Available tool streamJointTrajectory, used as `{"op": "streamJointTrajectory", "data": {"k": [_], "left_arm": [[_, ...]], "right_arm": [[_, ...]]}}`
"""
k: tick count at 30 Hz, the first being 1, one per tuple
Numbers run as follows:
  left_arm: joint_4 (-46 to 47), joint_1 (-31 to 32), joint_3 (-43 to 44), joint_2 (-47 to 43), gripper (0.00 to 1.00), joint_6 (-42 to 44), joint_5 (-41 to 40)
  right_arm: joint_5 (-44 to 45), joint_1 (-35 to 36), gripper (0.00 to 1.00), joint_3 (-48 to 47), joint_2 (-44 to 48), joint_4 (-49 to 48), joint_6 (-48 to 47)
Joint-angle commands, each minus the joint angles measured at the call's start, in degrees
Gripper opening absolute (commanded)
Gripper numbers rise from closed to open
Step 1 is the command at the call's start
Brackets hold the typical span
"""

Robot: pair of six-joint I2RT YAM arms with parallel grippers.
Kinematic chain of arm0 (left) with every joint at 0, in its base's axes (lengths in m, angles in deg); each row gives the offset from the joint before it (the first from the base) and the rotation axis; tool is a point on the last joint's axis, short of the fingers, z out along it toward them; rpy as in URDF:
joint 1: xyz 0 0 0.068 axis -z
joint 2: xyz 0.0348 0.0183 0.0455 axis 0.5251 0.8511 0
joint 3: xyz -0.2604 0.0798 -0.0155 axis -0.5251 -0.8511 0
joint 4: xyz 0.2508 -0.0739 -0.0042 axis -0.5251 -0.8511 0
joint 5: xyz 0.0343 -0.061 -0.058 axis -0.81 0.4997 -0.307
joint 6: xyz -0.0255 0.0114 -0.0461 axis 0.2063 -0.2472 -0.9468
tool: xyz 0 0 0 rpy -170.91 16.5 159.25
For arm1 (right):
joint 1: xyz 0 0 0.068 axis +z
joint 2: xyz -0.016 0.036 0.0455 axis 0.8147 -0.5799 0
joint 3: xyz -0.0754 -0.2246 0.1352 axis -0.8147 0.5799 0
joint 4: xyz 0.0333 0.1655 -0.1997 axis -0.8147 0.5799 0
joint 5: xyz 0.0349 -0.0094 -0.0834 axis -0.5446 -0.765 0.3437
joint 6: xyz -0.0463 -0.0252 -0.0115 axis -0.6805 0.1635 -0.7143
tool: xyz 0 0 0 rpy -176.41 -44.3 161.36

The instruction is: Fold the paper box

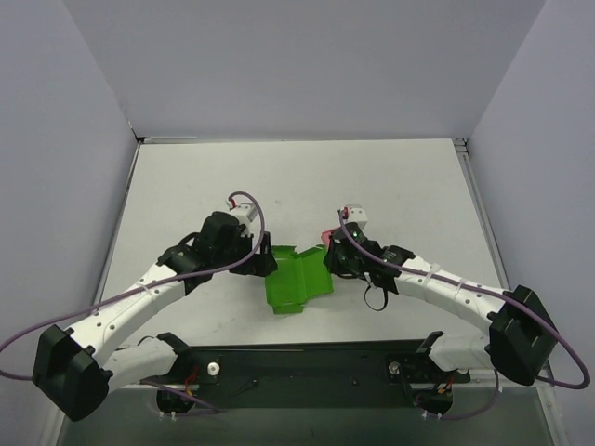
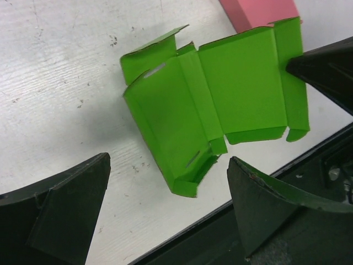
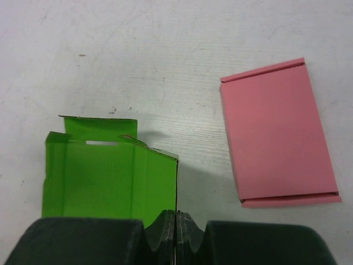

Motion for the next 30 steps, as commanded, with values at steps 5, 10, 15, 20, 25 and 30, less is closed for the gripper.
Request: {"op": "streamJointTrajectory", "data": {"k": [5, 10, 15, 20, 25, 30], "left_arm": [[7.7, 4.7, -8.3, -3.6, 0.97, -5.7, -14.5], [16.6, 4.8, -13.0, -3.8, 0.96, -8.9, -10.3], [21.8, 4.8, -14.0, 1.3, 0.9, -10.2, -7.0], [26.0, 4.8, -15.6, 3.9, 0.7, -11.6, -4.9], [28.9, 4.8, -16.1, 6.1, 0.59, -11.5, -3.1], [32.2, 4.8, -16.8, 8.8, 0.35, -10.9, 0.3]], "right_arm": [[6.2, 0.5, 0.0, 2.9, 4.4, -3.4, 4.9], [6.0, 0.8, 0.0, 4.7, 5.2, -5.7, 6.1], [6.3, 0.9, 0.0, 6.6, 6.3, -7.3, 7.0], [6.5, 1.0, 0.0, 7.6, 6.6, -8.3, 7.8], [5.8, 1.0, 0.0, 8.2, 6.3, -9.3, 8.1], [5.1, 1.1, 0.0, 9.0, 6.4, -10.4, 8.6]]}}
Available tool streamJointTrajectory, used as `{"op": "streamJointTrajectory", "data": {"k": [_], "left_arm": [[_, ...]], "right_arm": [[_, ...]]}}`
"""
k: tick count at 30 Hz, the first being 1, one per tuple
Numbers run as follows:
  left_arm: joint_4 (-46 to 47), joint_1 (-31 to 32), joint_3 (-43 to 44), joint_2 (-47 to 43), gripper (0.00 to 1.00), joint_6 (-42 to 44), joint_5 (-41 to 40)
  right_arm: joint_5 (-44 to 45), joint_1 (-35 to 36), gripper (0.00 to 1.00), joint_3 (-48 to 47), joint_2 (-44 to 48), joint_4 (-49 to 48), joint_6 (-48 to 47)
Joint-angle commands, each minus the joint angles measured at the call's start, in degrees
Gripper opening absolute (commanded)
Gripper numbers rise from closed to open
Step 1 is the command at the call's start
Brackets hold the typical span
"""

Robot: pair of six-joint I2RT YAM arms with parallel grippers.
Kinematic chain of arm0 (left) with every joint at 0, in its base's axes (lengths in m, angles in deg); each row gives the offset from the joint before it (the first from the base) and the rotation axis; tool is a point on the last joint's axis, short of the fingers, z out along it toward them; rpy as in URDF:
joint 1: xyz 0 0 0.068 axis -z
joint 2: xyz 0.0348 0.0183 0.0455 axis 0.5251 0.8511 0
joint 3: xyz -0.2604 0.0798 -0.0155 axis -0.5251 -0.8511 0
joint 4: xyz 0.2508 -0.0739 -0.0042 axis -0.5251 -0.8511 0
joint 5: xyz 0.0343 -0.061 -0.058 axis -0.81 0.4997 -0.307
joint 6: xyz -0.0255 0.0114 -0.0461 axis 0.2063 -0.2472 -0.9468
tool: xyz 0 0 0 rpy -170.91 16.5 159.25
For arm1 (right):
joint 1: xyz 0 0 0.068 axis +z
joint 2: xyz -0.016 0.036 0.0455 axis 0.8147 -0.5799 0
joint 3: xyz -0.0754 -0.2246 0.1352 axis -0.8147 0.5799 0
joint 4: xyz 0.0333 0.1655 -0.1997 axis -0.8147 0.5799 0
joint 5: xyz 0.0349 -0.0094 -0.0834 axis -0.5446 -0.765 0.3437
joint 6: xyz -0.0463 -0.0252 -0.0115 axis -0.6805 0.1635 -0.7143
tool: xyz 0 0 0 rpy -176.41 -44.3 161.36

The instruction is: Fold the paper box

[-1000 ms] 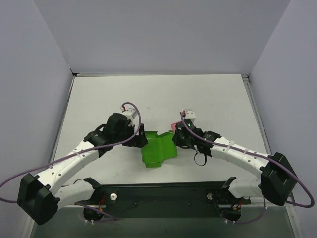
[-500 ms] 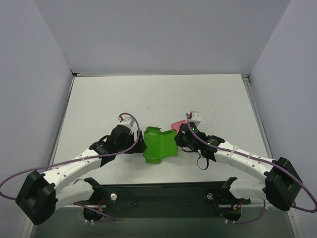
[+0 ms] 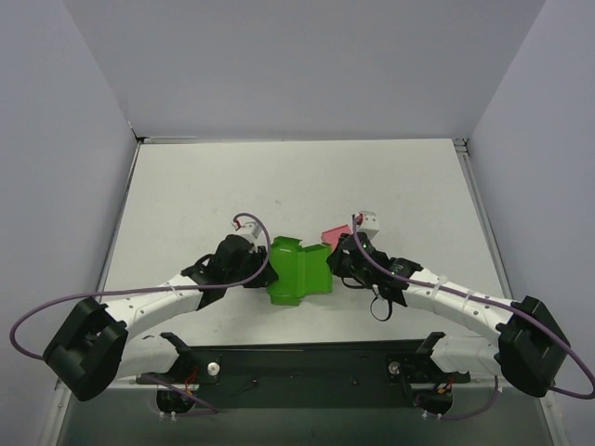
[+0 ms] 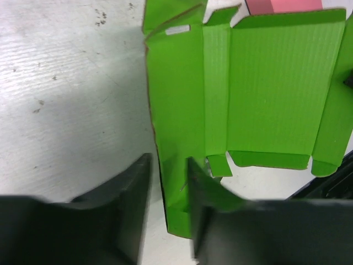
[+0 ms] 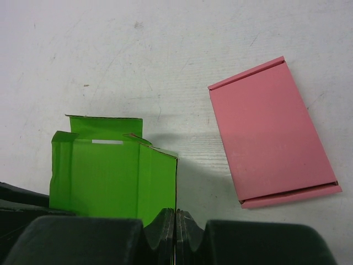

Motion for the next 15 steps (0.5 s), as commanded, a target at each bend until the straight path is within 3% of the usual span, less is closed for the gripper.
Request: {"op": "streamJointTrajectory", "data": {"k": [1, 4, 6, 10, 13, 15], "left_arm": [[7.2, 0.3, -0.5, 2.0, 0.26, 1.0, 4.8], [7.0, 0.3, -0.1, 2.4, 0.01, 2.9, 5.4], [4.1, 0.3, 2.0, 1.5, 0.0, 4.4, 5.4], [-4.3, 0.1, 7.7, -0.6, 0.0, 11.8, 7.4], [-12.0, 0.0, 14.3, -1.3, 0.0, 18.9, 11.8], [-15.9, -0.1, 16.7, -1.1, 0.0, 21.4, 15.2]], "right_arm": [[0.3, 0.5, 0.0, 1.1, 1.4, -2.9, 1.1], [0.3, 0.4, 0.0, 1.3, 2.7, -2.1, 0.1], [0.3, 0.3, 0.06, 1.1, 4.3, -1.5, -2.3], [-1.0, 0.2, 0.54, -2.3, 7.4, 2.5, -10.8], [-3.2, 0.2, 0.66, -7.5, 9.0, 9.1, -19.0], [-5.9, 0.4, 0.68, -9.5, 10.2, 12.2, -22.9]]}}
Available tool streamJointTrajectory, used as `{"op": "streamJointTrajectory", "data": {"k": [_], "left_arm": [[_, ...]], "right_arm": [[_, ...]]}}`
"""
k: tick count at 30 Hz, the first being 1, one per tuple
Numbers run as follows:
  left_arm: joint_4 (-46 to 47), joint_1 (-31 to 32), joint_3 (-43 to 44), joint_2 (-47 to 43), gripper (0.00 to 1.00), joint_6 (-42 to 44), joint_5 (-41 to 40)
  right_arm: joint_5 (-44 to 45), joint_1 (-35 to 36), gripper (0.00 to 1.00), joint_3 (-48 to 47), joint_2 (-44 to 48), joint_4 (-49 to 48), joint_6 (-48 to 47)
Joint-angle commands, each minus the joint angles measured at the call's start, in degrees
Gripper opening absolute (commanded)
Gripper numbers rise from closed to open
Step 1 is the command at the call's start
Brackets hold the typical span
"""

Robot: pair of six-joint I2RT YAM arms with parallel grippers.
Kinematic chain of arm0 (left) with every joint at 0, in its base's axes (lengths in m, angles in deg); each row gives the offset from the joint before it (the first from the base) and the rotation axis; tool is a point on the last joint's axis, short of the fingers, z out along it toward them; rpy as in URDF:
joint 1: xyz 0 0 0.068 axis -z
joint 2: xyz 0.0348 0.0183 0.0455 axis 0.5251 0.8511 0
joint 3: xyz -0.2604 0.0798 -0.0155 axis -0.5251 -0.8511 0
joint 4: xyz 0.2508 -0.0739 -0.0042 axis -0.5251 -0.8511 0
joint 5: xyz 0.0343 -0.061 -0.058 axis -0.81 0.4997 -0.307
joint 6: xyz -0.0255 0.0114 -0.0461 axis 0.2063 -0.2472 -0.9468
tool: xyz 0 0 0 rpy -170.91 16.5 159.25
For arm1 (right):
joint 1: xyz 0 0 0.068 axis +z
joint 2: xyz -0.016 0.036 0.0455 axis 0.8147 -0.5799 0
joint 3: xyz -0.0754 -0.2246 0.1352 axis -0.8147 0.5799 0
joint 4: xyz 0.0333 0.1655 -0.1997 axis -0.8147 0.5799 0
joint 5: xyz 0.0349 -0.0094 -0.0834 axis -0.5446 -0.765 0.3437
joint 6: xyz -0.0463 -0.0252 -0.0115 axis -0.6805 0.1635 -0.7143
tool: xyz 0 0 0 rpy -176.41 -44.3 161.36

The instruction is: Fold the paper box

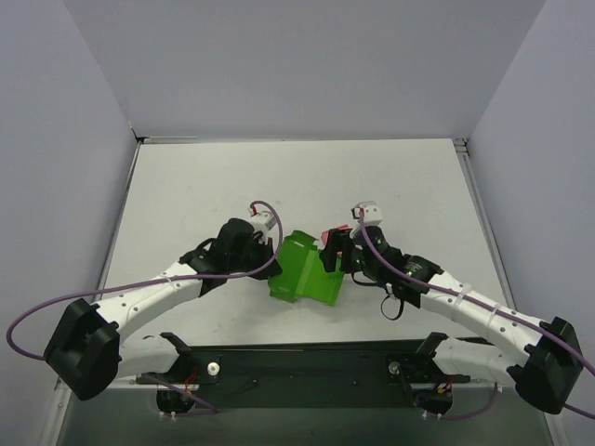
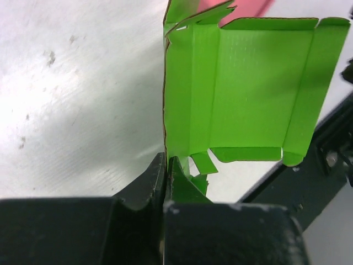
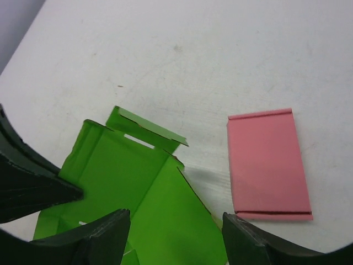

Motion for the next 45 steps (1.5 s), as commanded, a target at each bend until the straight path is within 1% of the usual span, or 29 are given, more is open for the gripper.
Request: {"op": "streamJointTrajectory", "data": {"k": [1, 4, 5, 6, 8, 9, 10, 12, 13, 17, 18, 21, 25, 34, 37, 40, 41, 45], "left_arm": [[-8.7, 0.0, 10.1, -1.6, 0.0, 11.3, 8.4], [-13.1, 0.0, 13.6, -0.1, 0.0, 16.7, 13.6], [-16.0, 0.0, 14.6, 0.6, 0.0, 18.1, 15.0], [-17.7, 0.0, 15.5, 2.3, 0.0, 21.4, 16.3], [-23.2, 0.0, 17.9, 3.9, 0.0, 25.2, 20.3], [-24.6, 0.2, 18.2, 4.7, 0.0, 29.0, 21.6], [-25.5, 0.2, 18.3, 4.9, 0.0, 30.1, 24.2], [-24.5, 0.2, 16.8, 4.2, 0.0, 30.8, 25.8], [-23.5, 0.2, 16.1, 3.9, 0.0, 31.1, 29.1], [-22.8, 0.2, 15.3, 2.9, 0.0, 31.7, 32.5], [-22.5, 0.2, 14.8, 2.8, 0.0, 31.5, 33.0], [-21.9, 0.2, 14.1, 2.5, 0.0, 31.5, 33.7], [-22.0, 0.3, 14.1, 2.6, 0.0, 31.4, 33.6], [-22.0, 0.2, 13.9, 2.3, 0.0, 31.2, 32.6], [-21.9, 0.2, 13.9, 2.3, 0.0, 31.2, 32.6], [-21.9, 0.2, 13.8, 2.3, 0.0, 31.2, 32.9], [-21.8, 0.2, 13.7, 2.2, 0.0, 31.2, 32.9], [-21.5, 0.3, 13.6, 1.9, 0.0, 31.1, 33.2]], "right_arm": [[-4.5, 0.4, 0.68, -7.6, 3.9, 7.5, -13.5], [-7.2, 0.4, 0.7, -8.2, 6.4, 7.5, -19.0], [-7.5, 0.4, 0.7, -8.3, 7.2, 7.2, -21.4], [-11.0, 0.4, 0.7, -8.4, 8.0, 7.3, -22.7], [-14.1, 0.4, 0.71, -8.9, 8.8, 7.7, -25.2], [-16.6, 0.4, 0.71, -9.0, 9.1, 8.0, -27.1], [-17.6, 0.5, 0.71, -9.1, 9.1, 8.1, -27.9], [-19.3, 0.5, 0.69, -9.7, 8.5, 8.3, -29.6], [-19.9, 0.5, 0.68, -10.4, 7.6, 8.9, -30.4], [-21.7, 0.6, 0.65, -12.0, 4.2, 10.1, -31.5], [-21.8, 0.9, 0.62, -12.2, 3.8, 10.0, -31.6], [-21.7, 2.0, 0.57, -10.7, 3.6, 7.3, -31.6], [-22.4, 3.6, 0.54, -9.3, 3.7, 3.4, -31.2], [-19.3, 6.1, 0.48, -9.8, 0.0, 4.7, -31.6], [-18.6, 6.7, 0.43, -9.4, 0.1, 4.6, -31.6], [-17.7, 7.0, 0.34, -9.0, 0.0, 4.0, -31.5], [-17.5, 7.1, 0.29, -8.8, -0.1, 4.0, -31.6], [-16.9, 7.3, 0.22, -8.3, -0.3, 3.6, -31.6]]}}
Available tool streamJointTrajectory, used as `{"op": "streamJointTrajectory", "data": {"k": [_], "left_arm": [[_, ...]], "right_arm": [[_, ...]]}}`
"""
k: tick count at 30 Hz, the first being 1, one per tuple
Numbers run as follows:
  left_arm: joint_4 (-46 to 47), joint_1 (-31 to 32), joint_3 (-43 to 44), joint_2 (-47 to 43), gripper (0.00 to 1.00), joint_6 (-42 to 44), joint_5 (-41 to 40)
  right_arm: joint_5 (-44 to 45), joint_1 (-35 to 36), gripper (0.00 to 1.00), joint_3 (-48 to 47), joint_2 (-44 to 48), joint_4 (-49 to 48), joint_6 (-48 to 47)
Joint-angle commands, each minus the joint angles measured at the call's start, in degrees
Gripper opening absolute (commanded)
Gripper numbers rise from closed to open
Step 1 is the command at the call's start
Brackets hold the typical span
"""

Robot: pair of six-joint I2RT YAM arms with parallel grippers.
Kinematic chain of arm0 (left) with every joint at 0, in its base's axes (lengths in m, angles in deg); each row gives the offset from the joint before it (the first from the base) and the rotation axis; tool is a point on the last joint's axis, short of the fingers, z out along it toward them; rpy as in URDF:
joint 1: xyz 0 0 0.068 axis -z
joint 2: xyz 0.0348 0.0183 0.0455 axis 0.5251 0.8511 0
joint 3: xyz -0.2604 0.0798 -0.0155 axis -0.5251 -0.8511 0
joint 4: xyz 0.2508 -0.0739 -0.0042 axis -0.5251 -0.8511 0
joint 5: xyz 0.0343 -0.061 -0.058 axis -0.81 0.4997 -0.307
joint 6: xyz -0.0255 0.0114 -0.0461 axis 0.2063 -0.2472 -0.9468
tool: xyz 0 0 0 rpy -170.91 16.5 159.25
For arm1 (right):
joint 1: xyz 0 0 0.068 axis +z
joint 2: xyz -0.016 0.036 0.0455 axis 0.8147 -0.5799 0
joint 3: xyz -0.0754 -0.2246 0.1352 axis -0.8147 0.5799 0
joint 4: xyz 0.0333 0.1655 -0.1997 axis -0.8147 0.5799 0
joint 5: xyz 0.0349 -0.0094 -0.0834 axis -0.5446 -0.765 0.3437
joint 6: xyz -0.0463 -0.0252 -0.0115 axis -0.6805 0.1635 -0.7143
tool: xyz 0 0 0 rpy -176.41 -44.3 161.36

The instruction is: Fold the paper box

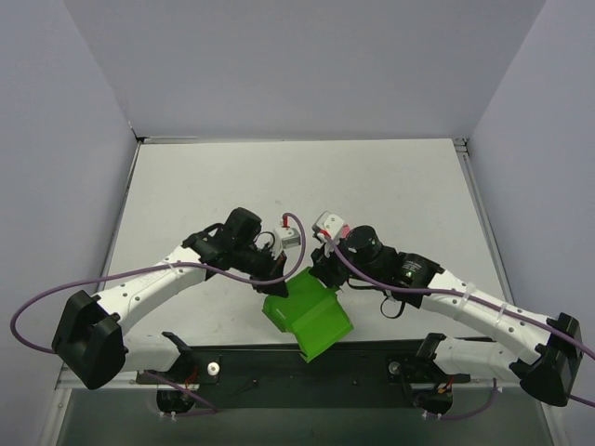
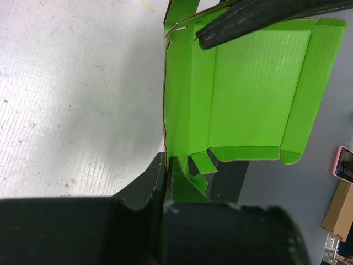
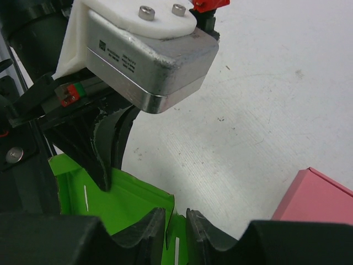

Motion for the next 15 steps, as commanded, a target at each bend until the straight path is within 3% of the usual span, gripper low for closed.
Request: {"op": "streamJointTrajectory", "data": {"k": [1, 7, 14, 15], "left_arm": [[1.4, 0.2, 0.0, -2.3, 0.0, 1.2, 2.4], [1.5, 0.3, -0.3, -2.7, 0.0, 1.2, 3.1], [1.2, -0.2, 0.7, -2.9, 0.0, 0.7, 0.4], [1.2, -0.3, 1.2, -2.9, 0.15, 0.3, -1.3]], "right_arm": [[2.1, 0.5, 0.22, 0.5, -0.4, -1.9, -0.7], [3.6, 0.7, 0.21, 1.6, -0.5, -2.3, -0.7], [6.7, 1.7, 0.0, 2.4, -1.5, -4.2, -0.2], [10.0, 1.8, 0.0, 2.7, -1.6, -4.5, 1.0]]}}
